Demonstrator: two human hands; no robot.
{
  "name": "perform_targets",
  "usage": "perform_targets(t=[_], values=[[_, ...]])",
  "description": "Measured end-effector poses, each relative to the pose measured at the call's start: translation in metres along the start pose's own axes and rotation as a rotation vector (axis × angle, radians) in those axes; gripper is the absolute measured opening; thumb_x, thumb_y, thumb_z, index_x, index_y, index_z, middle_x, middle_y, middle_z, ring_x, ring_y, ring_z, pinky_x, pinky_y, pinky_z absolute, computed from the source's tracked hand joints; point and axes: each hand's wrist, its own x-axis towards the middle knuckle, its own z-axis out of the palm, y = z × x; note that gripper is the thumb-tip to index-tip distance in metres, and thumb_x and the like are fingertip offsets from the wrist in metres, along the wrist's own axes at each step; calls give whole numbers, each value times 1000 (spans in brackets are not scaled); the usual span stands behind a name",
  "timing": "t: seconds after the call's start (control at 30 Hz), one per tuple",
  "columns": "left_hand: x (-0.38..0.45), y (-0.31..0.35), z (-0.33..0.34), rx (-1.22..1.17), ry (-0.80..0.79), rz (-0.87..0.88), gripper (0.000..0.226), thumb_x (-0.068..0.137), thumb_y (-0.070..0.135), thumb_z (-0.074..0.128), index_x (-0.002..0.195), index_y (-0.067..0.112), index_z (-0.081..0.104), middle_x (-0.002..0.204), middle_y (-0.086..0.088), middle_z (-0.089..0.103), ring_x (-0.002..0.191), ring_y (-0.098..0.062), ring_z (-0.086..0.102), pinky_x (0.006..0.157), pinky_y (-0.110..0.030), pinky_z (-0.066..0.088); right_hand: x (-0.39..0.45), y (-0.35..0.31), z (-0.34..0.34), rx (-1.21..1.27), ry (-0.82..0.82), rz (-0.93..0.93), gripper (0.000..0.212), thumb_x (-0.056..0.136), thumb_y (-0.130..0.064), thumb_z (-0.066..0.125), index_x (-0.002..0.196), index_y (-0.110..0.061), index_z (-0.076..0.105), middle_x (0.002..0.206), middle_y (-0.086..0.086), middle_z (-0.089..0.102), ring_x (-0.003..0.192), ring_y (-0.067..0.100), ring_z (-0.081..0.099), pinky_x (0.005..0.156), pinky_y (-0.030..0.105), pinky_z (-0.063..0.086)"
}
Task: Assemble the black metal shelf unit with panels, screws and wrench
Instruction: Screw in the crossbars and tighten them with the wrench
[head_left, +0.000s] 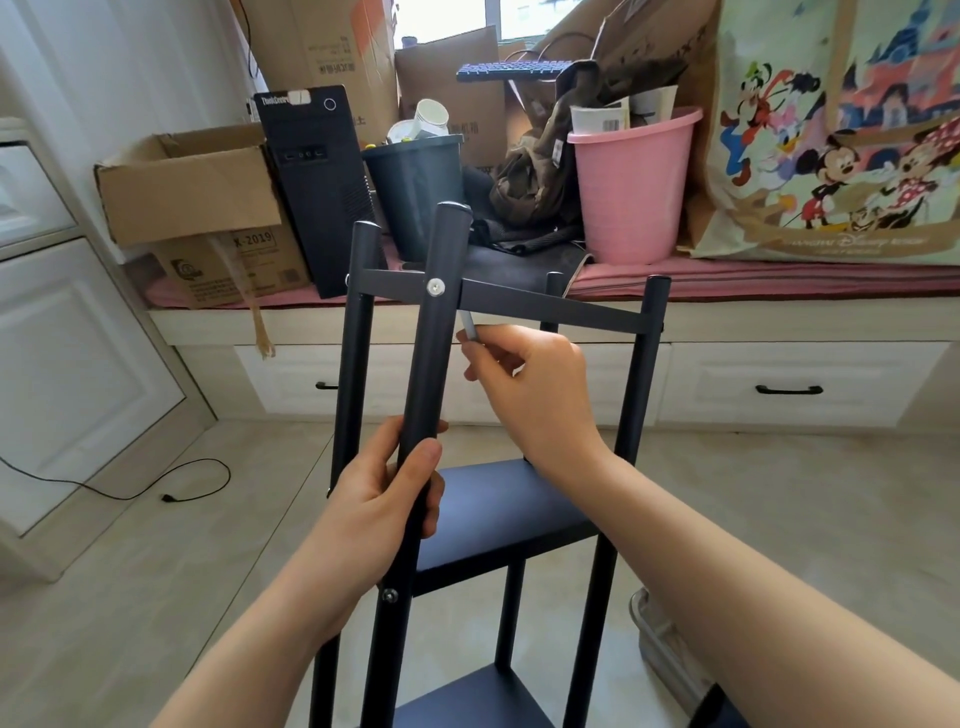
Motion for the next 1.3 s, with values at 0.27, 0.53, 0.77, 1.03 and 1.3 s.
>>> perform_targets(t=[0.27, 0.53, 0.77, 1.03, 1.3], values=[[-3, 2, -1, 20, -4, 15, 13, 103, 31, 49, 104, 33, 62, 66, -3, 54, 61, -17, 52, 61, -24, 50, -2, -3, 19, 53, 80, -6, 16, 93, -17, 66, 84, -11, 76, 60, -20, 61, 56, -1, 58, 60, 11, 39], [-5, 0, -8, 26, 17, 16, 16, 102, 31, 49, 97, 36, 64, 64, -1, 54, 60, -15, 54, 60, -19, 51, 0, -4, 46, 140, 136, -7, 15, 93, -18, 64, 93, -8, 76, 80, 1, 75, 69, 20, 66, 69, 40, 54], [-5, 1, -13, 27, 17, 6, 15, 102, 30, 48, 98, 32, 62, 64, -3, 54, 60, -17, 55, 58, -18, 50, -2, -7, 63, 209, 145, 11, 11, 93, -13, 64, 98, -5, 71, 84, 5, 74, 70, 22, 67, 68, 45, 55], [-5, 0, -20, 49, 10, 9, 20, 101, 34, 47, 91, 41, 62, 64, -2, 56, 61, -17, 56, 59, -20, 50, -7, -1, 47, 112, 57, -36, 15, 96, -10, 58, 95, -4, 72, 73, 6, 68, 70, 25, 63, 68, 43, 50], [-7, 1, -15, 17, -18, 23, 22, 78, 56, 54, 92, 40, 62, 64, -3, 58, 61, -19, 57, 56, -22, 49, -9, -1, 14, 3, 10, -86, 15, 95, -11, 62, 100, -9, 75, 70, -1, 70, 65, 13, 64, 67, 30, 51]])
